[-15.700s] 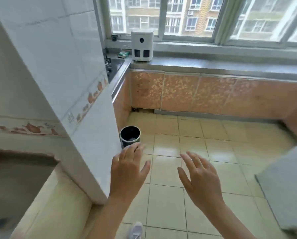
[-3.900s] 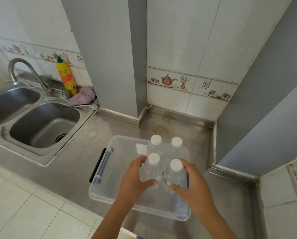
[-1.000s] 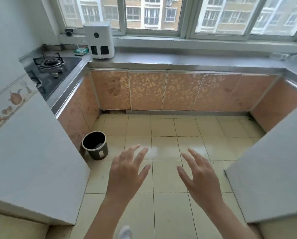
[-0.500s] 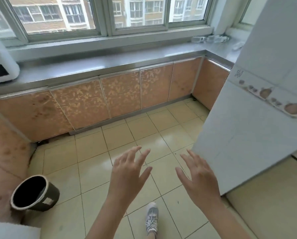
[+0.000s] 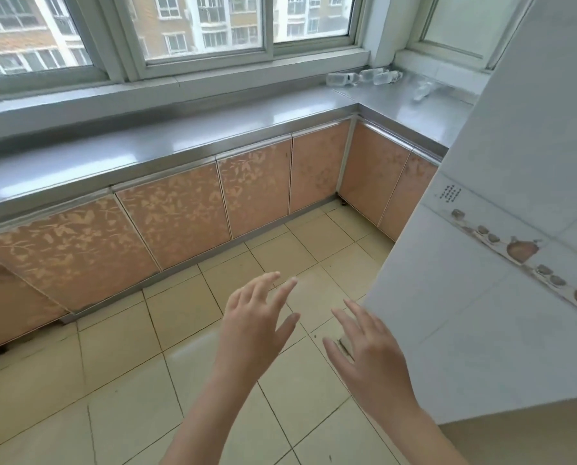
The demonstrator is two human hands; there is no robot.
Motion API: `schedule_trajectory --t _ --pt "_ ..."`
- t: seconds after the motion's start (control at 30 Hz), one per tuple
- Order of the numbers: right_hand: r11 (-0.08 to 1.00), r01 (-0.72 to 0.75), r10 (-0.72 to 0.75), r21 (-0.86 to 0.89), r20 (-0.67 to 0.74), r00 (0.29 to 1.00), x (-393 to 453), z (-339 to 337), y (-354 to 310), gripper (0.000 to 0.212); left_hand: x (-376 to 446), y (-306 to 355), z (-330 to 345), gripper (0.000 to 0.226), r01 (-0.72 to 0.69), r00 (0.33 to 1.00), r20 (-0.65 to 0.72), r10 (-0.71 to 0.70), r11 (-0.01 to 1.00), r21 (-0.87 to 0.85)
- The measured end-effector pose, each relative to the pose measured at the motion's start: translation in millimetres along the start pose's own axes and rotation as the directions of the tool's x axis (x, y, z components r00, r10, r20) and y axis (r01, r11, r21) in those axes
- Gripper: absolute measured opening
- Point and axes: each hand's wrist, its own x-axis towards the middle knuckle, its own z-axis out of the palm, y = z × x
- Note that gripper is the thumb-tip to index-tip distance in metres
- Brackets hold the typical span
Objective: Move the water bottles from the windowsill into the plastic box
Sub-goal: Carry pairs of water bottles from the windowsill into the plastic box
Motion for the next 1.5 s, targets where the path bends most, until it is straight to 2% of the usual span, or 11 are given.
schedule_trajectory --t 0.3,0.53,0.7,0.9,1.07,1.3,1.5 --pt "1.000 0.015 -0.015 -0.016 -0.031 0.999 151 19 44 0.050 137 -26 54 0.054 0.019 1.000 0.024 -0.019 1.000 0.008" --pt "0.999 0.039 -0.040 0.014 0.050 0.998 301 38 82 0.050 275 -46 100 0.058 0.051 0.998 0.032 -0.052 0.998 0.030" --pt "0.995 0.101 -0.102 0.019 0.049 0.994 400 48 93 0.049 366 -69 121 0.058 0.086 0.996 0.016 -0.086 0.995 0.044" --pt "0.997 0.068 -0.069 0.034 0.041 0.997 498 79 97 0.048 461 -111 147 0.055 0.089 0.994 0.058 -0.092 0.995 0.046" --pt "1.000 -0.005 0.005 -0.012 -0.016 1.000 592 104 105 0.049 557 -155 186 0.055 0.004 0.991 0.130 -0.006 1.000 0.017" --pt "0.981 -0.184 0.176 -0.064 -0.110 0.978 710 119 118 0.050 706 -205 227 0.057 -0.173 0.959 0.223 0.176 0.984 -0.035" --pt "0.943 -0.324 0.310 -0.070 -0.158 0.937 786 112 148 0.050 807 -197 265 0.058 -0.258 0.918 0.285 0.276 0.961 -0.101"
